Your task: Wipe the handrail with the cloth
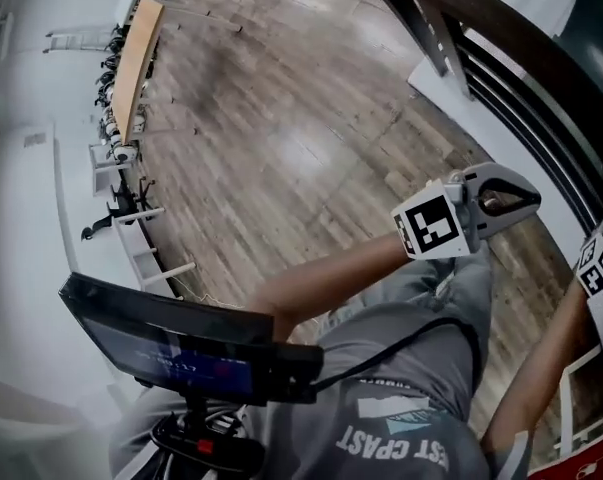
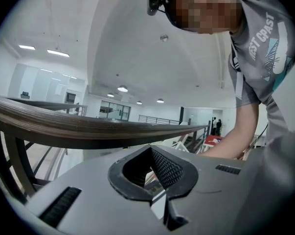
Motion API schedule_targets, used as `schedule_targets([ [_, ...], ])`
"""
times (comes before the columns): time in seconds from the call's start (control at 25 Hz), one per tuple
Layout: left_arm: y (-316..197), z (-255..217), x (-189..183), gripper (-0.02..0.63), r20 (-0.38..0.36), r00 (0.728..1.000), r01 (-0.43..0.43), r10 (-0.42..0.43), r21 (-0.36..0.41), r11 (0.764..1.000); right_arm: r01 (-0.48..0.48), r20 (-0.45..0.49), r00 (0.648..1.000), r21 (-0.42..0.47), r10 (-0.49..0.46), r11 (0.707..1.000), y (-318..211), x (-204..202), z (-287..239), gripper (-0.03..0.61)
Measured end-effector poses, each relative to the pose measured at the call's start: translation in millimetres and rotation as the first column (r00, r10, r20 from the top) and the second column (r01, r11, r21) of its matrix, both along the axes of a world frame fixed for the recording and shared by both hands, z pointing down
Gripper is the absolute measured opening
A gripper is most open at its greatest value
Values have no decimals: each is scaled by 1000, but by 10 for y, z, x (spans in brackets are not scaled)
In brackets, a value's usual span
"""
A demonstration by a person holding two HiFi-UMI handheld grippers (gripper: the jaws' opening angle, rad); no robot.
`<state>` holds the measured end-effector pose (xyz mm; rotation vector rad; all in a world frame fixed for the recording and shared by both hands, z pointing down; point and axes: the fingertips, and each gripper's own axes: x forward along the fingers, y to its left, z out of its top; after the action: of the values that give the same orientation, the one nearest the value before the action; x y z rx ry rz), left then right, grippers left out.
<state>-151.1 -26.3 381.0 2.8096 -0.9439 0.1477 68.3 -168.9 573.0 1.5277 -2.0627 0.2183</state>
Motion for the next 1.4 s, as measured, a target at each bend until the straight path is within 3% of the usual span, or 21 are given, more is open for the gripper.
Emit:
schedule_targets([
  [0.12,593,-215,155,0,-12,1000,-16,16,22,1000,2,-29,1000,1,-2,1000,354,6,-117,60],
  [0.2,939,-282,221,0,-9,1000,-29,30,55,998,-28,-96,995,1,28,1000,653,433,-138,60],
  [0.28,1111,-278,213,0,0,999,-43,43,89,995,-145,-128,981,-8,143,989,857,1145,-81,60],
  [0.32,1152,-278,186,0,-18,999,-32,33,80,996,-230,-125,966,-19,226,973,938,1566,-37,60],
  [0.4,1182,-283,140,0,-109,993,34,-36,-18,999,-395,-58,919,-91,391,914,1079,2303,125,60],
  [0.44,1181,-254,154,0,-135,988,61,-71,-75,995,-440,-11,896,-140,443,887,1097,2521,216,60],
  [0.48,1176,-188,216,0,-125,988,74,-88,-111,991,-452,-1,889,-150,457,879,1049,2649,221,60],
  [0.56,1154,-4,529,0,-54,996,63,-70,-125,990,-368,-66,929,-65,364,928,843,2644,55,60],
  [0.64,1132,119,1040,0,-2,1000,29,-30,-109,994,-177,-76,982,-20,175,984,695,2305,-39,60],
  [0.72,1128,150,1610,0,18,1000,2,0,-99,995,-55,-43,998,-29,54,998,665,2168,-45,60],
  [0.8,1108,86,2186,0,-1,1000,-15,15,-81,997,-45,3,999,-43,45,998,688,2490,-16,60],
  [0.92,1087,61,3062,0,-7,1000,-22,22,-69,997,-119,15,993,-26,120,993,848,3704,21,60],
  [1.04,1114,130,3898,0,-1,999,-37,37,-78,996,-290,-29,957,3,290,957,1237,5532,64,60],
  [1.12,1135,132,4375,0,-21,999,-50,49,-78,996,-441,-62,896,-4,440,897,1528,6801,80,60],
  [1.2,1170,132,4780,0,-18,997,-72,71,-84,994,-601,-93,798,-59,595,797,1838,7869,89,60],
  [1.24,1188,108,4950,0,-16,996,-86,85,-87,992,-654,-116,756,-87,644,752,1971,8236,73,60],
  [1.28,1203,75,5087,0,-15,995,-96,96,-92,991,-672,-140,740,-97,658,734,2043,8444,35,60],
  [1.32,1213,46,5185,0,-12,995,-103,102,-98,990,-647,-153,760,-87,631,758,2023,8468,-22,60],
  [1.4,1201,23,5293,0,5,994,-109,111,-116,987,-476,-142,873,-42,466,879,1771,8024,-124,60],
])
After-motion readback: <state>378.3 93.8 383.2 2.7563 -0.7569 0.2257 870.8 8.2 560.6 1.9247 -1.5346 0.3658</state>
